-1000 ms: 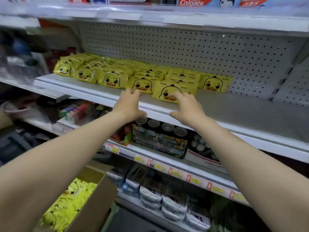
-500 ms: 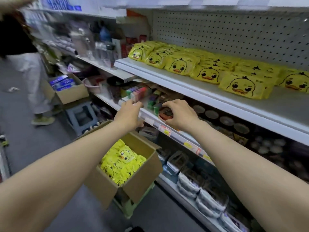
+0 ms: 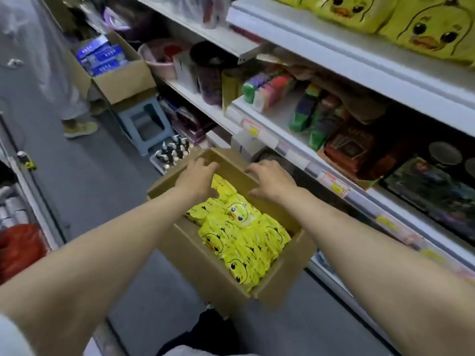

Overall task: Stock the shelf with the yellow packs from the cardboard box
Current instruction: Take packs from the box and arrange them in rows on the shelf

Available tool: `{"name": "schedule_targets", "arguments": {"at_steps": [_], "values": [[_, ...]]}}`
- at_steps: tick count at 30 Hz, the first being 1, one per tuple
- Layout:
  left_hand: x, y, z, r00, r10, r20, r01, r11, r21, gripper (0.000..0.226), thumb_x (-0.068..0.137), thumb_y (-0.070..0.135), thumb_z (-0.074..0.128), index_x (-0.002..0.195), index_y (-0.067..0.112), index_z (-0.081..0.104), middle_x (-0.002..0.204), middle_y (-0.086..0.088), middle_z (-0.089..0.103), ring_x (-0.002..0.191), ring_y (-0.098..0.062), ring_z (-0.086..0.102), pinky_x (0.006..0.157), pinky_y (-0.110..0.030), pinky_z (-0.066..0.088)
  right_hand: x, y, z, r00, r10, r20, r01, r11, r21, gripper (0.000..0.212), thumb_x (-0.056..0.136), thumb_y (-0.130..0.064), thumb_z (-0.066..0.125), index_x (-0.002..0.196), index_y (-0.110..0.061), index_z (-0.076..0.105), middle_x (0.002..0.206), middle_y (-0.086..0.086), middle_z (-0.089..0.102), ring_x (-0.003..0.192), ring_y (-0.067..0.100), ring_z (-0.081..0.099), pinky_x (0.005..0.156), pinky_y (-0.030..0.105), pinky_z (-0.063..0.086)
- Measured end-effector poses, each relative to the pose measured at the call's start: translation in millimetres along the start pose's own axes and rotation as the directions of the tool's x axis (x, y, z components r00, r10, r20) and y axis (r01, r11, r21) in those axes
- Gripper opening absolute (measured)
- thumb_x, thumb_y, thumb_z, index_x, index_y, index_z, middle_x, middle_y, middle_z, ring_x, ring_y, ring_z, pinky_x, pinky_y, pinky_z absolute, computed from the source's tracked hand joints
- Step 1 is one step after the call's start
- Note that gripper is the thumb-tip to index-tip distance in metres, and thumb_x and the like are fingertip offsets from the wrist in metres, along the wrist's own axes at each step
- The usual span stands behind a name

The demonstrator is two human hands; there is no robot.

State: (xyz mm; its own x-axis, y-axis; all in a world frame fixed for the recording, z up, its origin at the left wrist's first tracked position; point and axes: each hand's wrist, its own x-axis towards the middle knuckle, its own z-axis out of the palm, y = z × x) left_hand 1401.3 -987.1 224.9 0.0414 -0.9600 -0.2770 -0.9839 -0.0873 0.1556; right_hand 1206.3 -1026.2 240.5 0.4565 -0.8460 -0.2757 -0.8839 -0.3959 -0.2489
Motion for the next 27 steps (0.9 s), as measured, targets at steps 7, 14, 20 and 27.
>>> {"name": "schedule_targets", "arguments": {"at_steps": [7,14,20,27], "values": [[76,-73,87,0.922,0.056,0.383,-0.045,0.998,-0.038,0.072,0.073,0.043,0.081,0.136,0.03,0.049,0.127,-0.011,0.051,0.119,-0.031,0.048,0.1,-0.043,0.045,61,-1,104,0.93,0.184,0.317,-0.232,0.965,0.121,0.052,0.083,-0.039,0.076,0.13,-0.027,0.06,0.132,0.007,0.059,0.123,0.029,0.052,0.091,0.035,0.046],[126,-139,169,0.856,0.054,0.515,-0.087,0.995,0.039,0.074,0.072,0.049,0.078,0.137,0.029,0.047,0.133,-0.01,0.05,0.122,-0.031,0.047,0.101,-0.047,0.044,87,1,213,0.799,0.261,0.542,-0.423,0.885,0.197,0.054,0.084,-0.042,0.075,0.131,-0.02,0.059,0.132,0.006,0.059,0.123,0.027,0.052,0.089,0.036,0.047],[157,-162,208,0.805,0.054,0.59,-0.158,0.98,0.125,0.077,0.075,0.043,0.078,0.141,0.035,0.039,0.142,-0.008,0.04,0.127,-0.033,0.041,0.1,-0.046,0.041,109,-10,274,0.779,0.291,0.555,-0.455,0.871,0.183,0.054,0.084,-0.041,0.075,0.13,-0.018,0.058,0.128,0.008,0.059,0.122,0.029,0.052,0.084,0.036,0.047],[174,-168,228,0.805,0.08,0.588,-0.202,0.968,0.145,0.074,0.074,0.033,0.081,0.135,0.029,0.04,0.131,-0.01,0.047,0.117,-0.033,0.048,0.091,-0.044,0.044,118,-22,312,0.806,0.362,0.468,-0.456,0.884,0.102,0.054,0.085,-0.041,0.074,0.129,-0.016,0.054,0.129,0.007,0.053,0.124,0.027,0.046,0.09,0.038,0.047]]}}
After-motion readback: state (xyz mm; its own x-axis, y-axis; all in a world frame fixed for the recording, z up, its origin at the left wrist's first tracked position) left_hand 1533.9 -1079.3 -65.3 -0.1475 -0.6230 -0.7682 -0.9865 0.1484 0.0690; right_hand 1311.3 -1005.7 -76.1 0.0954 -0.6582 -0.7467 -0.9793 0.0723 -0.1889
